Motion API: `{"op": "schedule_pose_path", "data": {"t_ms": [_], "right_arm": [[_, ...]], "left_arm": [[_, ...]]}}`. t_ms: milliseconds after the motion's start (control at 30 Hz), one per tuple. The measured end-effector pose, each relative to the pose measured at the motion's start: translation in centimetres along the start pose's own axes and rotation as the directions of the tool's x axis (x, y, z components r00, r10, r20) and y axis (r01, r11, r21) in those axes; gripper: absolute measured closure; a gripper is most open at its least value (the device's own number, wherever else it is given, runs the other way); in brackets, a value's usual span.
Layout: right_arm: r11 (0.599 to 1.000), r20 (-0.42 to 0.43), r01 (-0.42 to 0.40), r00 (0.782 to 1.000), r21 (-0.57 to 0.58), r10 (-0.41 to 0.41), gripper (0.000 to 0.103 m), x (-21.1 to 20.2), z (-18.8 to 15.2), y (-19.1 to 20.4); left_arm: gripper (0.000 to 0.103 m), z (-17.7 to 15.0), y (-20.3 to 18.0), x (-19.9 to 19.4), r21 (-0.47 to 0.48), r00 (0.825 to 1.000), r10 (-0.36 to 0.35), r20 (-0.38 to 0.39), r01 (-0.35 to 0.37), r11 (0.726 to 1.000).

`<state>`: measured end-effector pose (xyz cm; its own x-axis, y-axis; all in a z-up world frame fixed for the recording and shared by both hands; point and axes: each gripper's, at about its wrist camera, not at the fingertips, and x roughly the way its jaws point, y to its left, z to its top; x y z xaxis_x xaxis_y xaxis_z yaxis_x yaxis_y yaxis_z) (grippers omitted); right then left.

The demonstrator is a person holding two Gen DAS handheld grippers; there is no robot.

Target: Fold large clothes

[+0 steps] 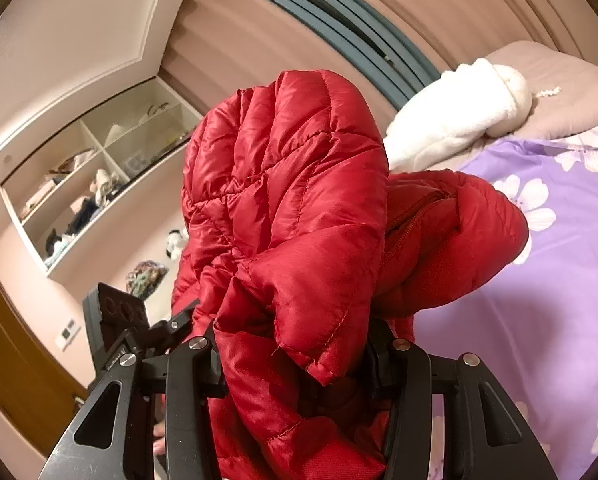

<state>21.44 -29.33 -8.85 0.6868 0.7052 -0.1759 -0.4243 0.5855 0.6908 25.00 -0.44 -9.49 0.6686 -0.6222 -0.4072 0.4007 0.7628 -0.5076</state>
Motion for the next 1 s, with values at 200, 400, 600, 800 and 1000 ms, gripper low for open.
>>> {"op": "schedule_pose_path", "data": {"t_ms": [200, 400, 600, 800, 1000], "right_arm": [[1.0, -0.005, 0.009, 1.0, -0.001, -0.009, 0.053, 0.2, 0.2, 0.2], [1.0, -0.022, 0.02, 1.0, 0.005, -0.02, 0.053, 0.4, 0.2, 0.6], [0.999, -0.01, 0.031, 0.999, 0.013, -0.031, 0.053, 0.2, -0.1, 1.0], [0.999, -0.002, 0.046, 0.999, 0.016, -0.046, 0.052, 0.2, -0.5, 1.3], [0.997, -0.004, 0.07, 0.998, 0.013, -0.07, 0.052, 0.7, -0.7, 1.7]], "left_arm": [[0.023, 0.2, -0.1, 0.6, -0.003, 1.0, 0.005, 0.0, -0.005, 1.0], [0.023, 0.3, -0.4, 1.0, -0.005, 1.0, 0.008, -0.009, -0.008, 1.0], [0.023, 0.4, -1.1, 1.2, -0.002, 1.0, 0.008, -0.003, -0.008, 1.0], [0.023, 0.6, -0.8, 1.4, -0.002, 1.0, 0.004, -0.013, -0.004, 1.0], [0.023, 1.5, -0.1, 1.5, -0.002, 1.0, 0.005, -0.024, -0.005, 1.0]]}}
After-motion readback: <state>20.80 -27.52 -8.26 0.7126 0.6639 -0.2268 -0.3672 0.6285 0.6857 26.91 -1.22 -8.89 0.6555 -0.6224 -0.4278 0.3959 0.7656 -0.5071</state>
